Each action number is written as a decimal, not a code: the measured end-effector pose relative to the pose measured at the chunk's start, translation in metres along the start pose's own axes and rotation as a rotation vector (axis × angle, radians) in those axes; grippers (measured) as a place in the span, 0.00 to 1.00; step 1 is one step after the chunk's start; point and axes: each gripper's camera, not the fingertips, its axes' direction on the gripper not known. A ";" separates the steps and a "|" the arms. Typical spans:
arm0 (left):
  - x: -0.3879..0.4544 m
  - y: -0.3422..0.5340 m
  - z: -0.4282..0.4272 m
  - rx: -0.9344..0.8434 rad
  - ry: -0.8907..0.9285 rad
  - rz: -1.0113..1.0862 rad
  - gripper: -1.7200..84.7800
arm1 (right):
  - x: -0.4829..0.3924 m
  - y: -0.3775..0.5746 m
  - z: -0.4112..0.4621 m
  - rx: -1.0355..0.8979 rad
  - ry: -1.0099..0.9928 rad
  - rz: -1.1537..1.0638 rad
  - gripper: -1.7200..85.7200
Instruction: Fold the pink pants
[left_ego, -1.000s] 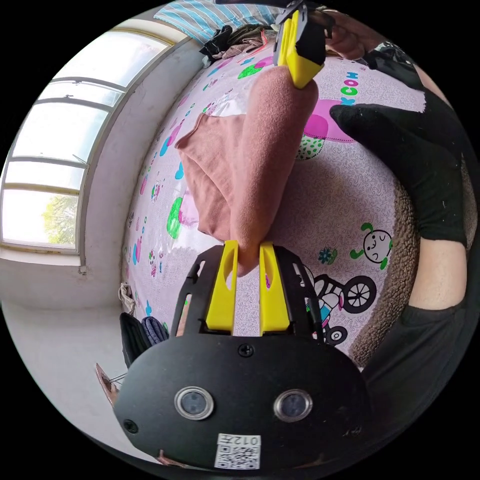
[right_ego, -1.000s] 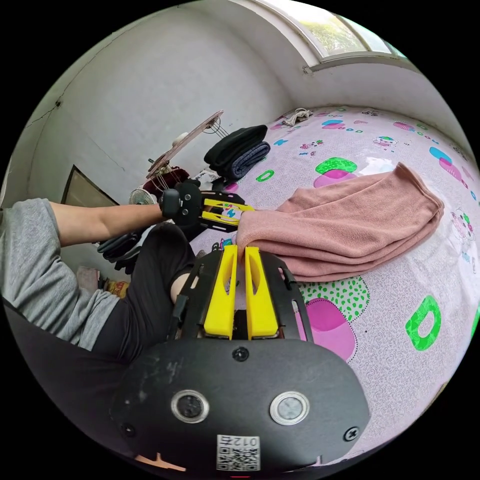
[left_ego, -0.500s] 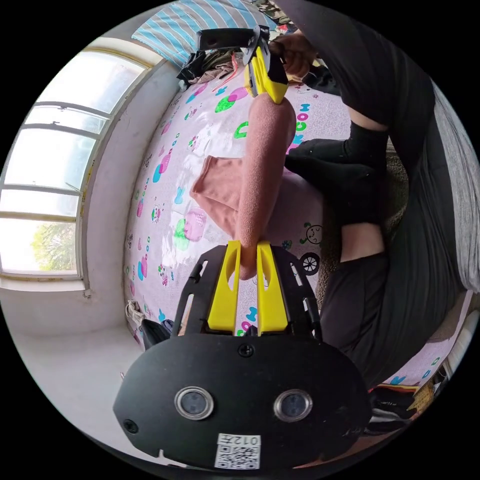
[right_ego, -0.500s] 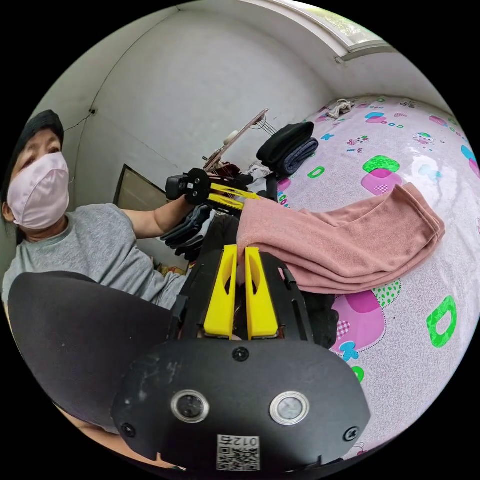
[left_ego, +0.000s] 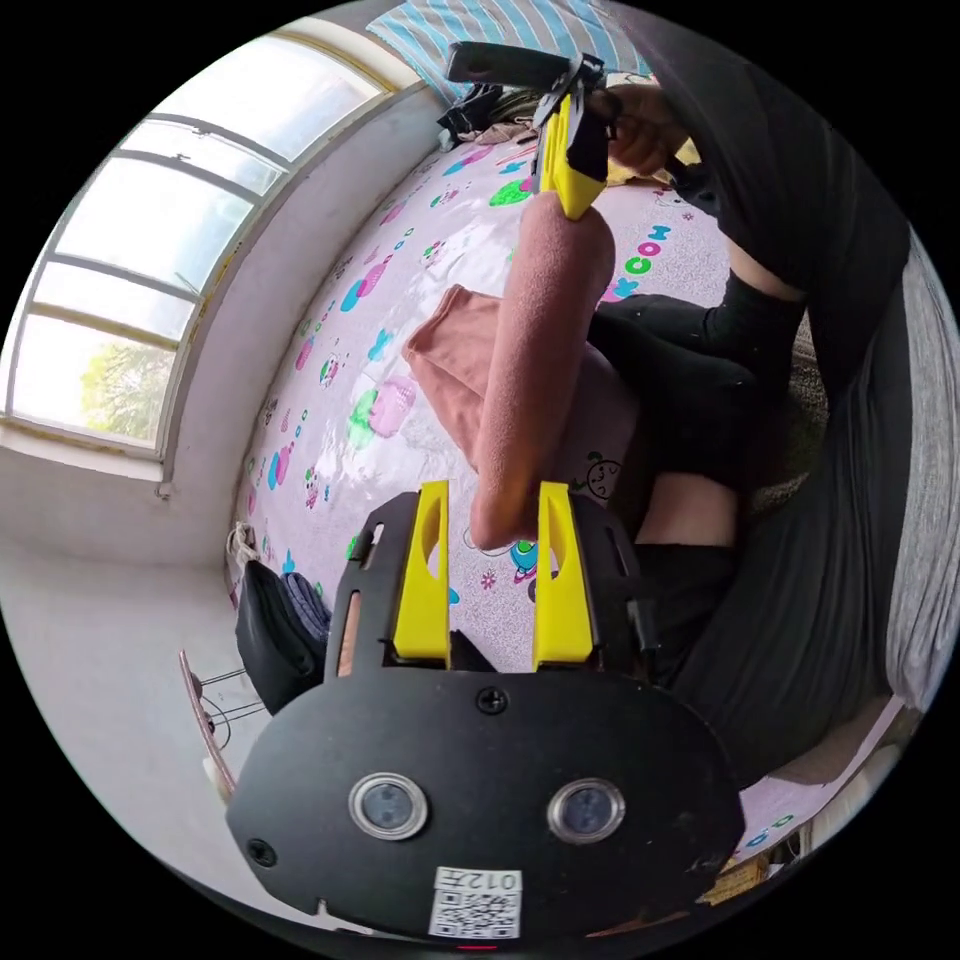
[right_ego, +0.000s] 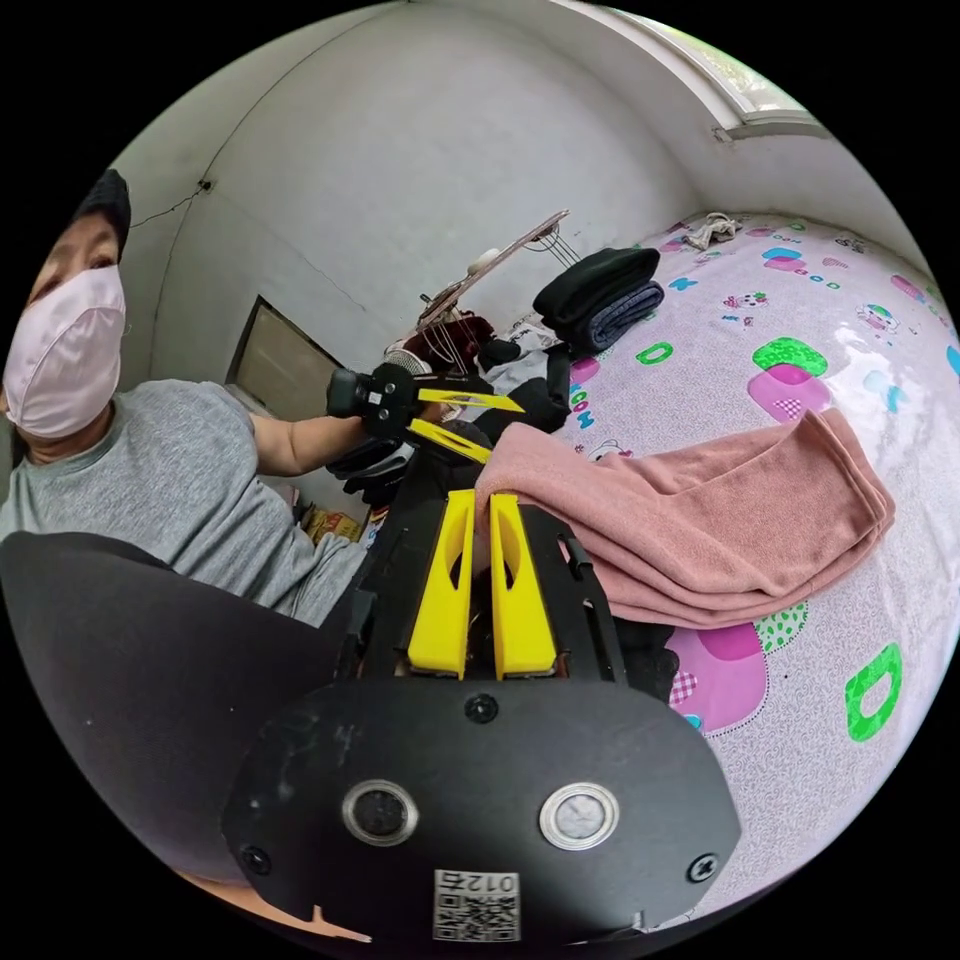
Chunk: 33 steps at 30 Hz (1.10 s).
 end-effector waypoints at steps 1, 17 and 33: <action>0.004 0.001 -0.004 0.000 -0.010 -0.002 0.16 | 0.004 -0.001 -0.002 0.009 -0.007 0.015 0.03; 0.041 -0.044 0.003 0.072 0.043 0.135 0.09 | 0.038 -0.038 -0.009 -0.203 -0.101 0.025 0.03; 0.028 -0.013 0.005 0.025 -0.067 0.453 0.05 | 0.195 -0.119 0.068 -0.458 0.234 0.320 0.01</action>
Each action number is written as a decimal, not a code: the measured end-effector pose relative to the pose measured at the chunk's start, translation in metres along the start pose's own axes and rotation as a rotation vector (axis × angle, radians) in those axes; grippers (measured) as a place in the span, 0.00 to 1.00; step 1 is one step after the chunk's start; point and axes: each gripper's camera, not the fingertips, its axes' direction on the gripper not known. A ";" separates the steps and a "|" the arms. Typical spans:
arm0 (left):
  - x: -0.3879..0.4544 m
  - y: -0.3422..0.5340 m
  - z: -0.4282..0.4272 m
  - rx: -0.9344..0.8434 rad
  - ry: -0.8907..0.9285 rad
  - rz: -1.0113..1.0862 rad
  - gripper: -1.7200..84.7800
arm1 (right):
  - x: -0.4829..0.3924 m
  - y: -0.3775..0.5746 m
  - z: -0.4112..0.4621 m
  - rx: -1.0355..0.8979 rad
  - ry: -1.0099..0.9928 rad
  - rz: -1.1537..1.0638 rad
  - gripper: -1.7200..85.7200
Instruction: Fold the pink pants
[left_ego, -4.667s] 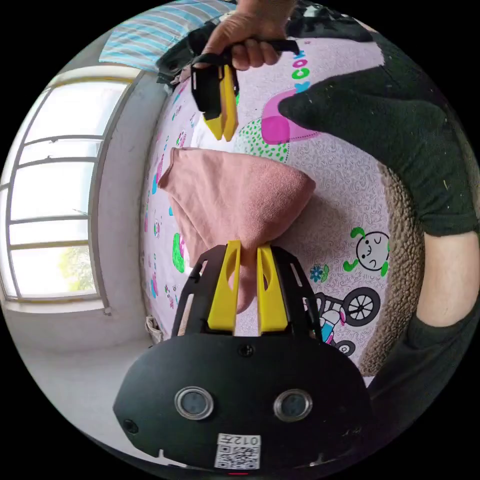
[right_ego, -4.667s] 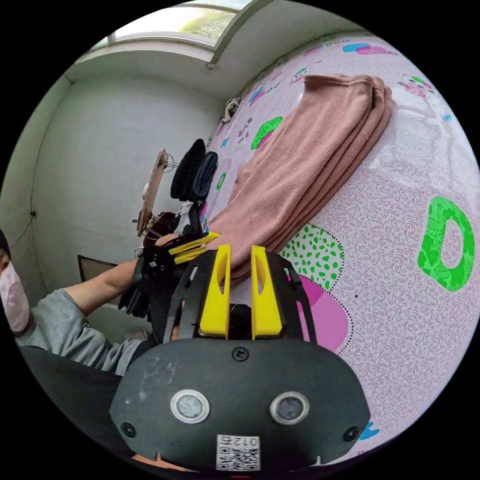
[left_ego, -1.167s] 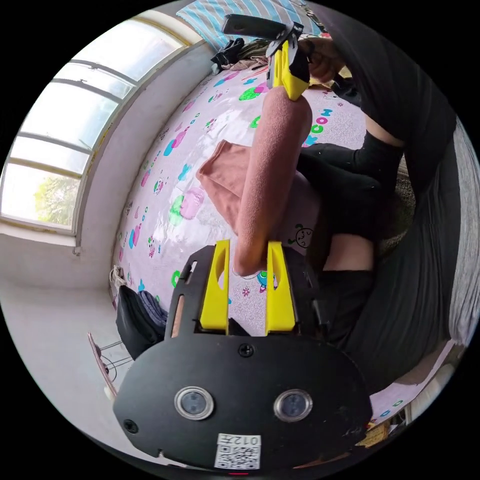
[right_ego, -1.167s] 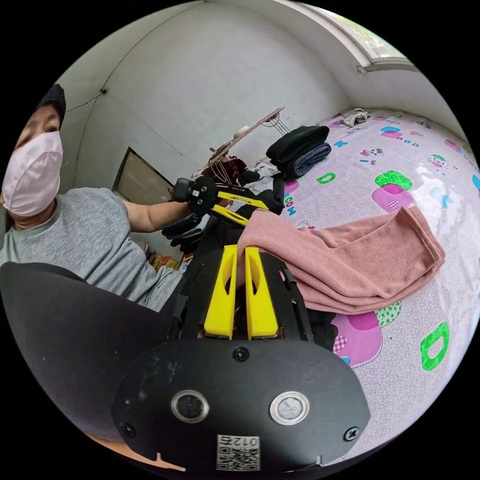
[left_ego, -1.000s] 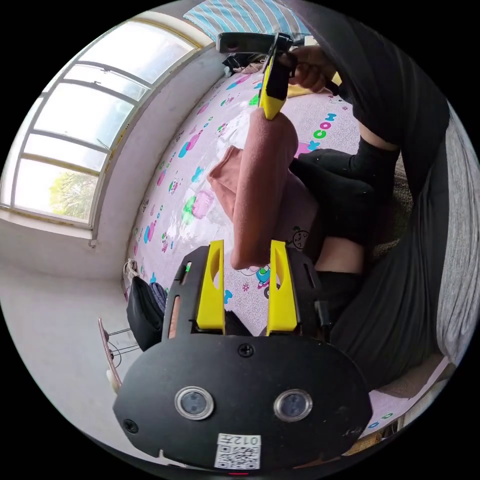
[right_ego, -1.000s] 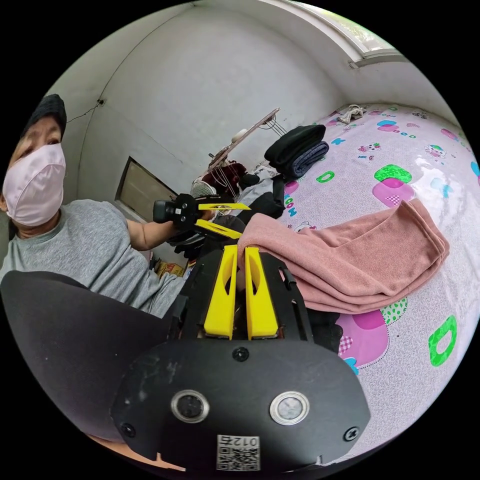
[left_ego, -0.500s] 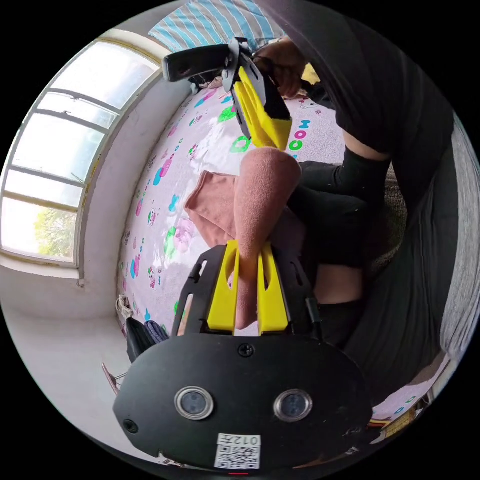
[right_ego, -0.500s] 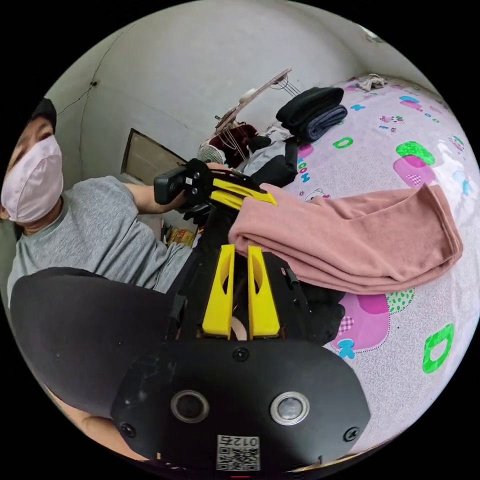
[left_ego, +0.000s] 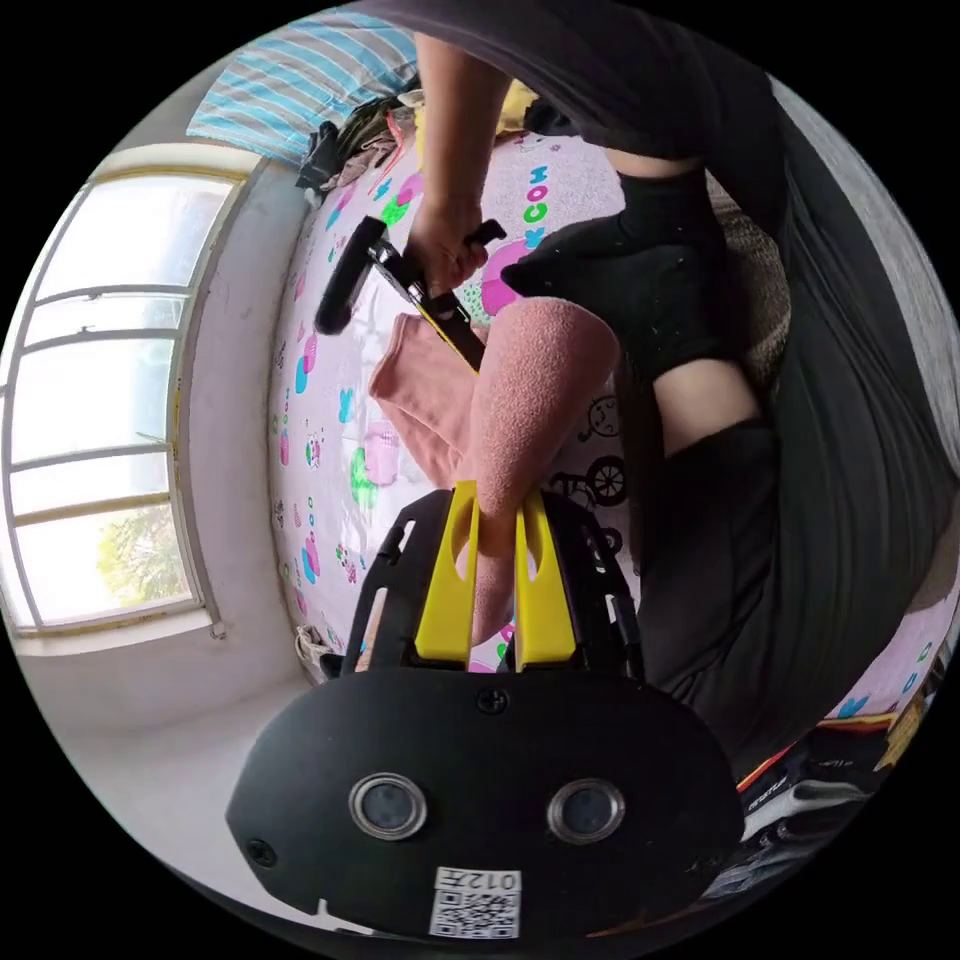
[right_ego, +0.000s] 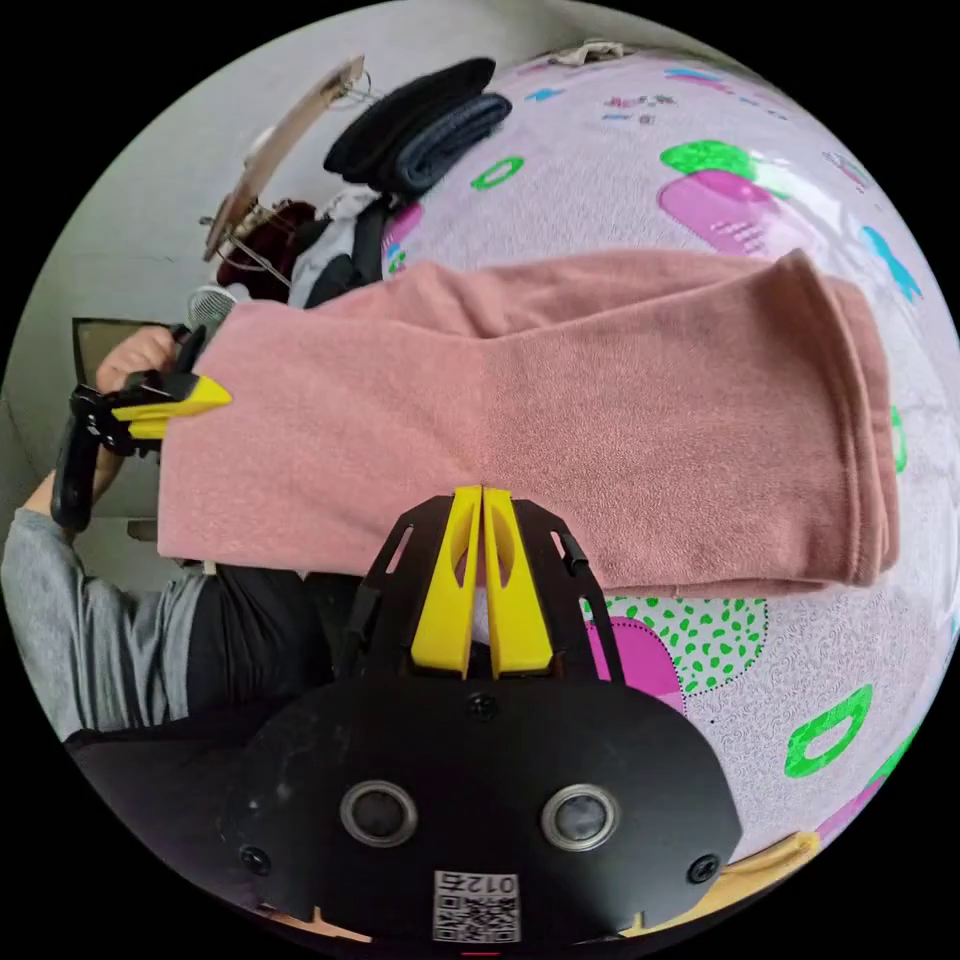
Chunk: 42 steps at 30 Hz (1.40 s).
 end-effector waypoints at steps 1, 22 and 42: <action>0.004 -0.002 0.001 -0.001 -0.004 0.026 0.04 | 0.001 -0.003 0.012 -0.028 -0.008 -0.020 0.01; -0.052 -0.047 0.000 0.015 -0.044 0.070 0.04 | 0.002 0.003 -0.103 -0.050 -0.145 0.051 0.01; -0.314 -0.213 0.075 -0.010 0.199 0.434 0.09 | 0.023 0.045 -0.189 0.013 -0.379 0.184 0.01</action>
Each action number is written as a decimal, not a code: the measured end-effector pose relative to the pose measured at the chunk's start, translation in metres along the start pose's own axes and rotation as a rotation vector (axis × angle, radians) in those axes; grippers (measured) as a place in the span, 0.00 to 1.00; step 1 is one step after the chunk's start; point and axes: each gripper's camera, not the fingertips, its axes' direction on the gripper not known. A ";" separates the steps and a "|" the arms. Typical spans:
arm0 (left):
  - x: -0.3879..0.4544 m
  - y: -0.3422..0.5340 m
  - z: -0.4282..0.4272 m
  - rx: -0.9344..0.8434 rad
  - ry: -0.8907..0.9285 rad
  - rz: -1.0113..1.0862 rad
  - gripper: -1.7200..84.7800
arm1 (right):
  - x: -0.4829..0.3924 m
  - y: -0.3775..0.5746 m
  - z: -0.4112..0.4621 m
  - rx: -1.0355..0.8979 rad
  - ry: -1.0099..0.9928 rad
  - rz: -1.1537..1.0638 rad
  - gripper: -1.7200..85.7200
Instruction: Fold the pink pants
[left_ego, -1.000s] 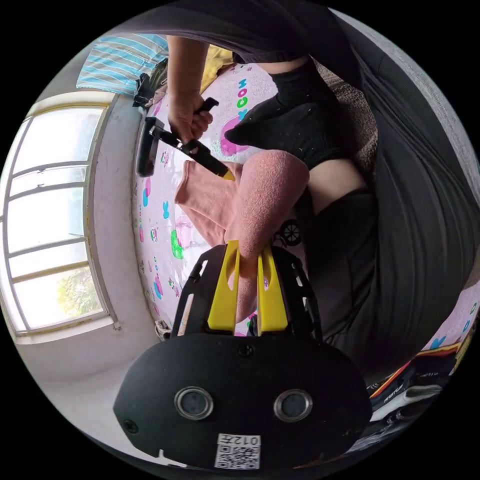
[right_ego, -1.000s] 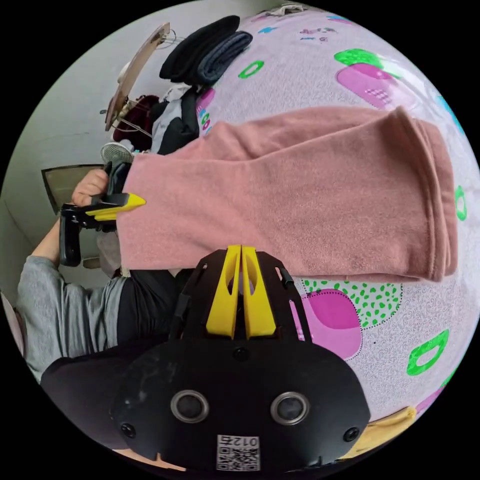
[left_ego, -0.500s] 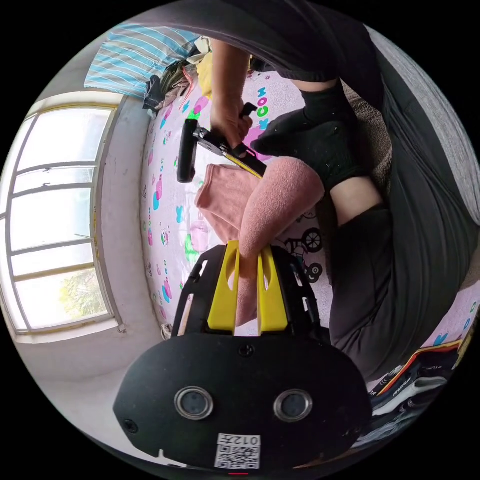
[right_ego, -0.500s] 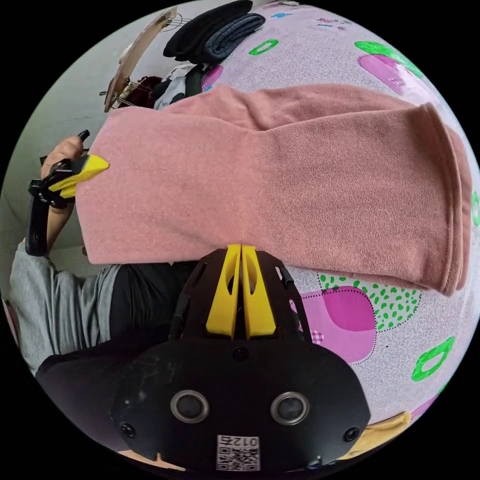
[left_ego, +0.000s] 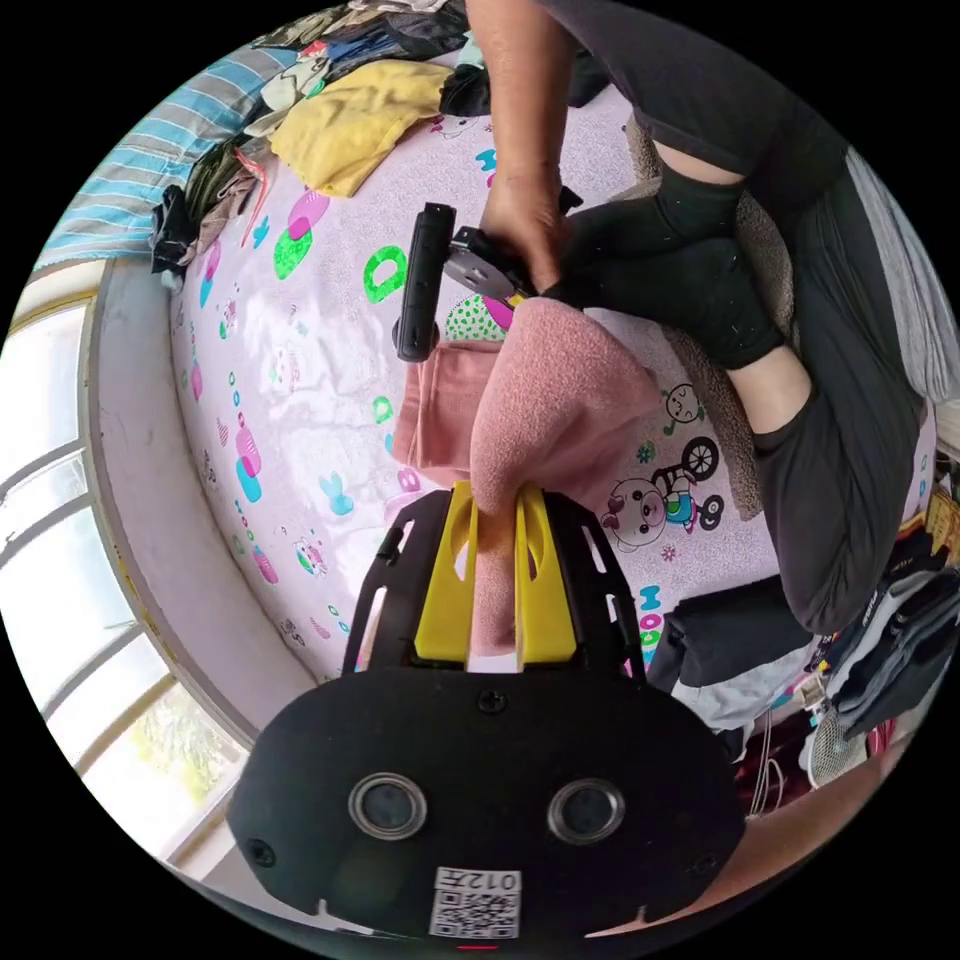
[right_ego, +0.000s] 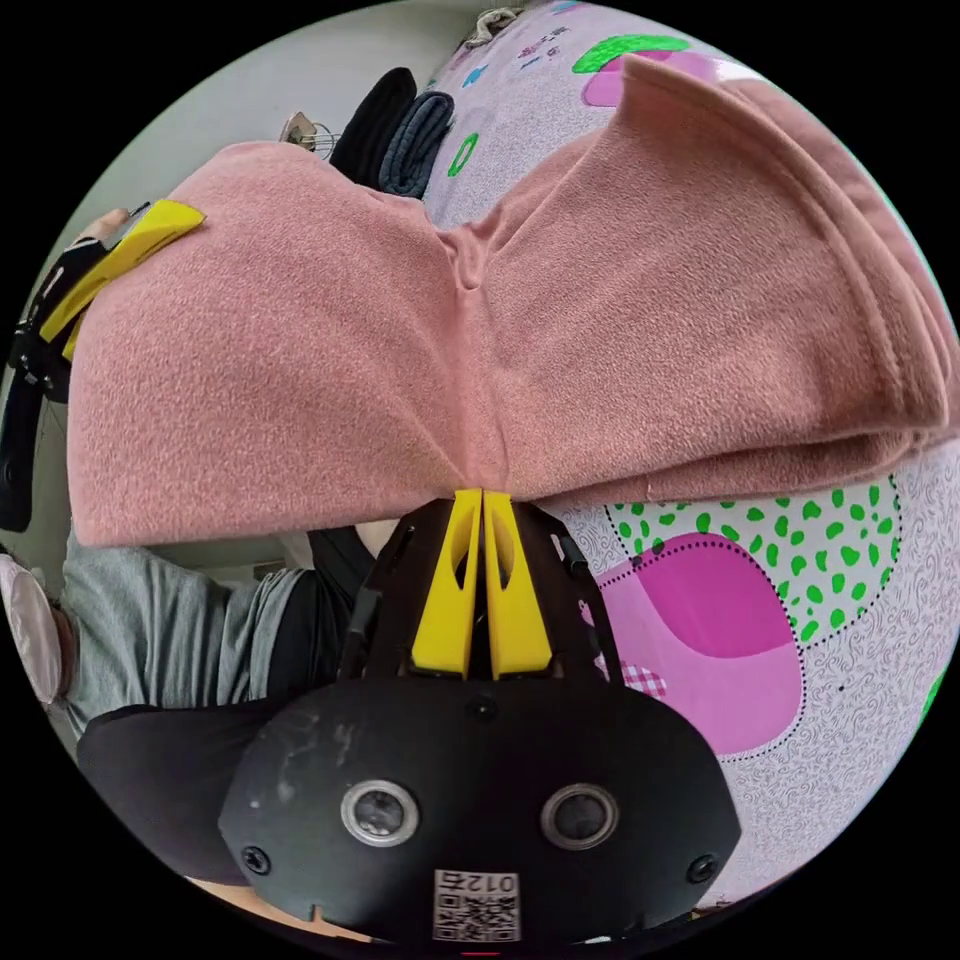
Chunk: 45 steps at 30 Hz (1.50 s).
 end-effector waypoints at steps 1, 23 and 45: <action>-0.013 -0.003 0.003 0.000 0.020 0.016 0.09 | 0.001 0.006 -0.009 0.025 -0.032 0.013 0.01; -0.270 -0.033 0.124 -0.110 0.424 -0.092 0.14 | -0.062 0.084 -0.105 0.361 -0.290 0.212 0.05; -0.079 0.136 0.128 0.292 0.400 -1.004 0.07 | -0.193 0.100 -0.169 0.702 0.002 0.349 0.08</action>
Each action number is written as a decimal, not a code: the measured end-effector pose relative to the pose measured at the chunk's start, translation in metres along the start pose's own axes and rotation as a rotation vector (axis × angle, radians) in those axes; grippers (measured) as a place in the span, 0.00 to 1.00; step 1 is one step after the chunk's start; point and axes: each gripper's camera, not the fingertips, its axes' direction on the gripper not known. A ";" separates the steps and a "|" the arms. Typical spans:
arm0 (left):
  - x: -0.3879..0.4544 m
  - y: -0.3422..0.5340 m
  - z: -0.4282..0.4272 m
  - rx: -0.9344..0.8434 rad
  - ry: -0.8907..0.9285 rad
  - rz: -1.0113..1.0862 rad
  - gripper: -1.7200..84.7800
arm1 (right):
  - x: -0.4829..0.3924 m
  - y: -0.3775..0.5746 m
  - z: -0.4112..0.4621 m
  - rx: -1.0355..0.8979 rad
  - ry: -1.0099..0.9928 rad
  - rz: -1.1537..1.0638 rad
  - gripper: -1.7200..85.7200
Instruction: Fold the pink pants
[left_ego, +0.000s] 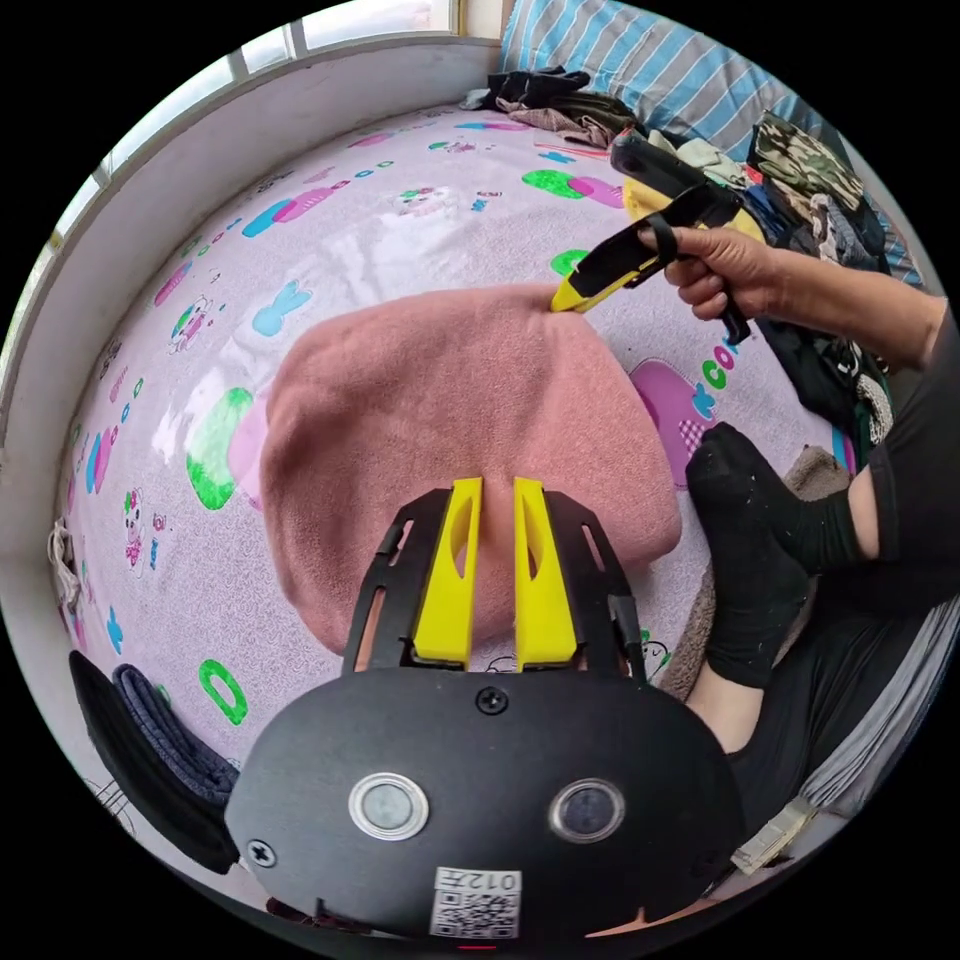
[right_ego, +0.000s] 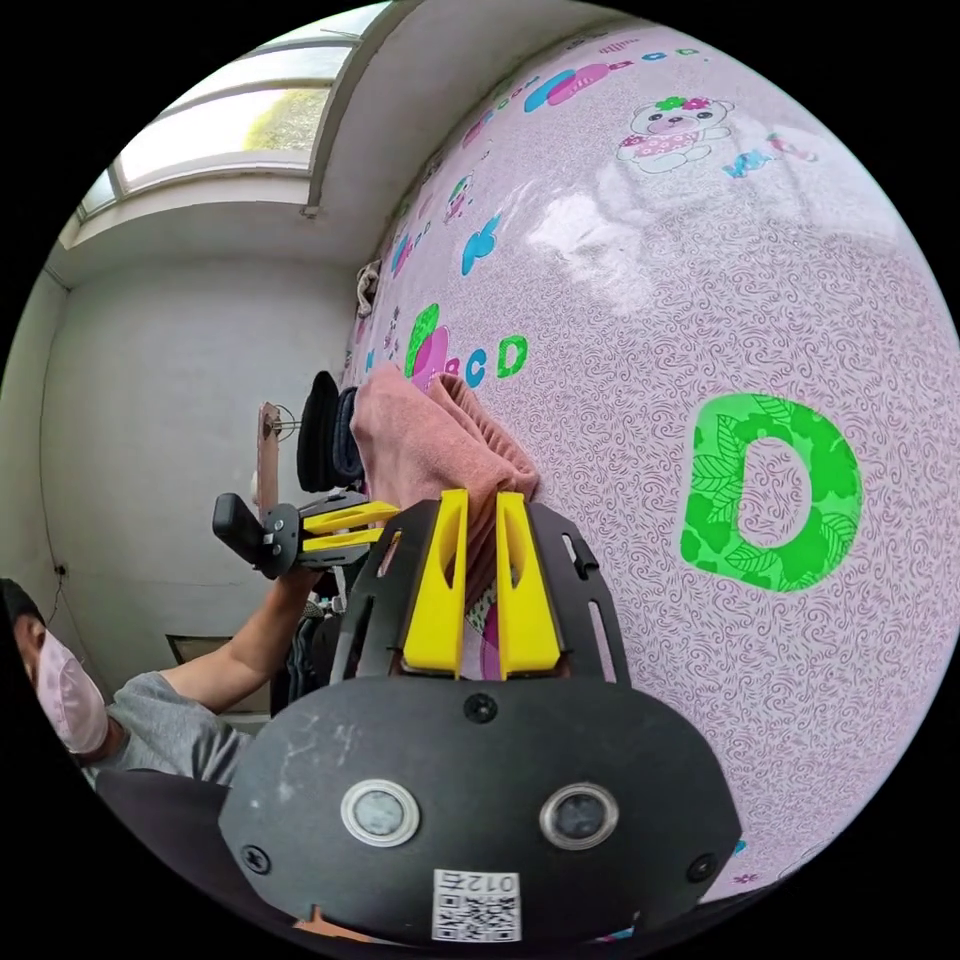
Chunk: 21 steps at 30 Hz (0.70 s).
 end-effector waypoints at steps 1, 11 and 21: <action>-0.004 0.004 0.002 0.009 0.020 -0.015 0.07 | 0.001 0.005 0.000 0.026 -0.044 0.026 0.08; 0.004 0.044 -0.033 0.145 -0.034 -0.027 0.03 | -0.038 0.029 0.002 0.031 -0.057 0.023 0.08; 0.039 0.048 0.008 0.103 0.009 0.134 0.02 | -0.066 0.036 0.006 -0.004 -0.019 0.061 0.08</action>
